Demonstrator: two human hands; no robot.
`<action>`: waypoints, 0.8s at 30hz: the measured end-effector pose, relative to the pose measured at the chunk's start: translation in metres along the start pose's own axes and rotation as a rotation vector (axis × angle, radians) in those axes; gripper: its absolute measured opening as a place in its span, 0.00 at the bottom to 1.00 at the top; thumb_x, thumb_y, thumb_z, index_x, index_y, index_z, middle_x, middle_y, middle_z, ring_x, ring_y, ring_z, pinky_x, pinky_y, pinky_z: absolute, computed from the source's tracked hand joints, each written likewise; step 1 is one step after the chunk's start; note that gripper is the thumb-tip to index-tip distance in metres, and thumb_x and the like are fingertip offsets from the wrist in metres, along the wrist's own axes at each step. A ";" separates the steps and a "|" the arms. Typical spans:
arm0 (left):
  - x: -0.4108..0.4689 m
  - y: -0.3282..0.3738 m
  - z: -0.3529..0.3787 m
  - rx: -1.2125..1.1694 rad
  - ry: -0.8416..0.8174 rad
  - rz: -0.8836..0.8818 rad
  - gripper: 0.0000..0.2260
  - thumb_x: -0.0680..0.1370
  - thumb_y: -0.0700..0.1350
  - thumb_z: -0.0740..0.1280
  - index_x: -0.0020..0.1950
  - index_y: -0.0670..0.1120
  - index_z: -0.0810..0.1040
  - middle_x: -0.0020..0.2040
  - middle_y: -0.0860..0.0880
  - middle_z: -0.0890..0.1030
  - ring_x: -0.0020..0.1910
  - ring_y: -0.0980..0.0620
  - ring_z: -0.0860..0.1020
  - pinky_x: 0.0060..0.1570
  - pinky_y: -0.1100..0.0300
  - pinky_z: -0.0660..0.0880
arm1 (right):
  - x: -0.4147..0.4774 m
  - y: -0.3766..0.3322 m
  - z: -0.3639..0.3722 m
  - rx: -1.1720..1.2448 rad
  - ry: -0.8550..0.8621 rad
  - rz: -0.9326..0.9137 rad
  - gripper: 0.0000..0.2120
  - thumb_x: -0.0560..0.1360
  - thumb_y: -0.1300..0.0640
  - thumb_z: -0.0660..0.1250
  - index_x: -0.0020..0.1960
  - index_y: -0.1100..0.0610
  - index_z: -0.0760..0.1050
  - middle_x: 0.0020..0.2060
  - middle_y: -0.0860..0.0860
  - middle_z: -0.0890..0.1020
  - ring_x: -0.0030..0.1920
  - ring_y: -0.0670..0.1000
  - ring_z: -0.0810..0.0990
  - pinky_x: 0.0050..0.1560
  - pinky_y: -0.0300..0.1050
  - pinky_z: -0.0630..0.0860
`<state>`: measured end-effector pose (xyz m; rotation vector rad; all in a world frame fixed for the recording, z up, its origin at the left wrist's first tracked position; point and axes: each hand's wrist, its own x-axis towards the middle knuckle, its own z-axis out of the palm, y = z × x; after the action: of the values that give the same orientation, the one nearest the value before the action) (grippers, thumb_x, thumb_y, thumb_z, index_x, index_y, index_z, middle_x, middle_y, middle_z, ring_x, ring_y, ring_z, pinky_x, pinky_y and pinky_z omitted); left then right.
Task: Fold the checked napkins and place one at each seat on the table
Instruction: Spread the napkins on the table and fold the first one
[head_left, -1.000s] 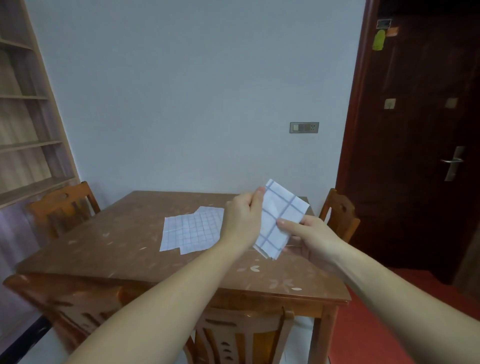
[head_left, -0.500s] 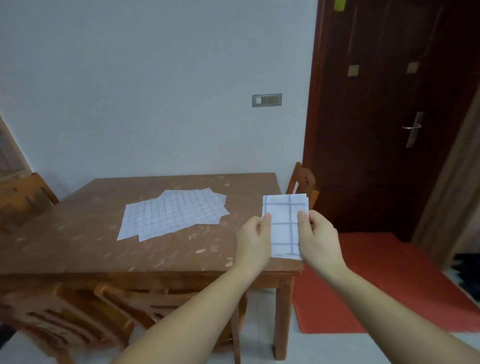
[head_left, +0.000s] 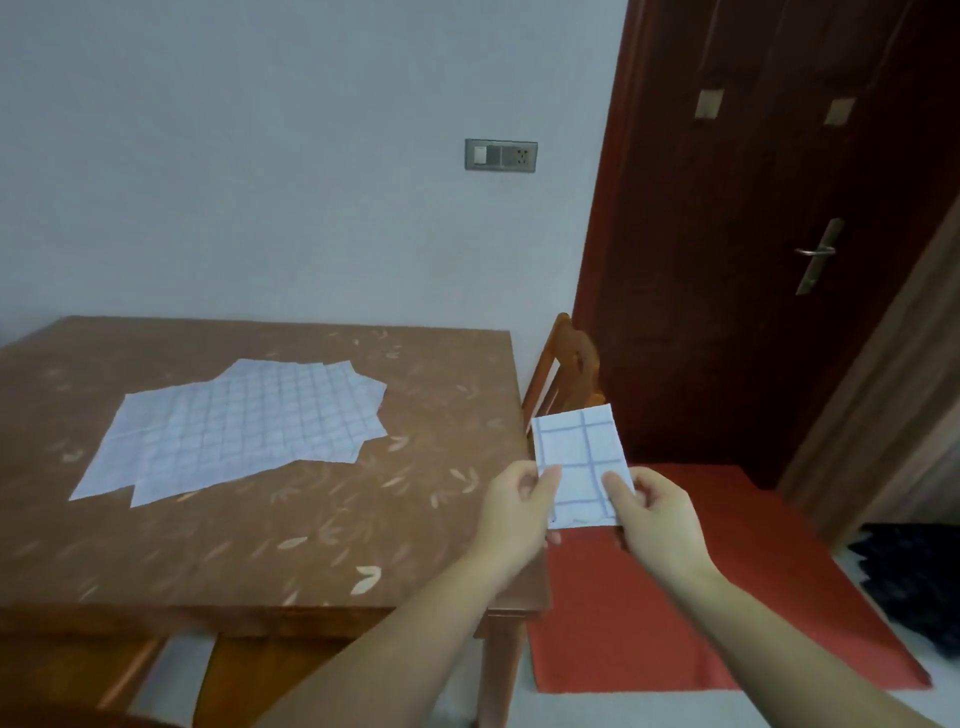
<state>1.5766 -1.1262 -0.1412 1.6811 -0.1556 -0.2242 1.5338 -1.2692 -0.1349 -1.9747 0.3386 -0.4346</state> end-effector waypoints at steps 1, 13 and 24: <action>0.014 -0.002 0.003 -0.056 -0.068 -0.063 0.10 0.82 0.49 0.62 0.52 0.44 0.79 0.39 0.46 0.82 0.28 0.55 0.78 0.28 0.63 0.74 | 0.018 0.004 -0.001 -0.015 -0.001 0.011 0.11 0.80 0.58 0.64 0.42 0.62 0.78 0.20 0.49 0.75 0.18 0.44 0.71 0.23 0.35 0.66; 0.166 -0.028 0.039 -0.158 0.043 -0.263 0.06 0.79 0.42 0.68 0.54 0.43 0.81 0.43 0.46 0.85 0.35 0.54 0.82 0.37 0.60 0.78 | 0.198 0.057 0.012 0.109 -0.309 0.219 0.09 0.78 0.63 0.65 0.42 0.59 0.81 0.25 0.56 0.80 0.28 0.54 0.75 0.31 0.43 0.72; 0.250 -0.042 0.096 -0.311 0.358 -0.463 0.03 0.77 0.35 0.69 0.47 0.42 0.80 0.40 0.47 0.85 0.38 0.52 0.83 0.49 0.55 0.81 | 0.339 0.114 0.015 0.086 -0.629 0.275 0.05 0.77 0.63 0.67 0.44 0.60 0.81 0.30 0.55 0.81 0.30 0.52 0.79 0.31 0.43 0.77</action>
<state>1.7953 -1.2721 -0.2076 1.3992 0.5177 -0.2716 1.8388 -1.4479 -0.1921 -1.8371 0.1775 0.3425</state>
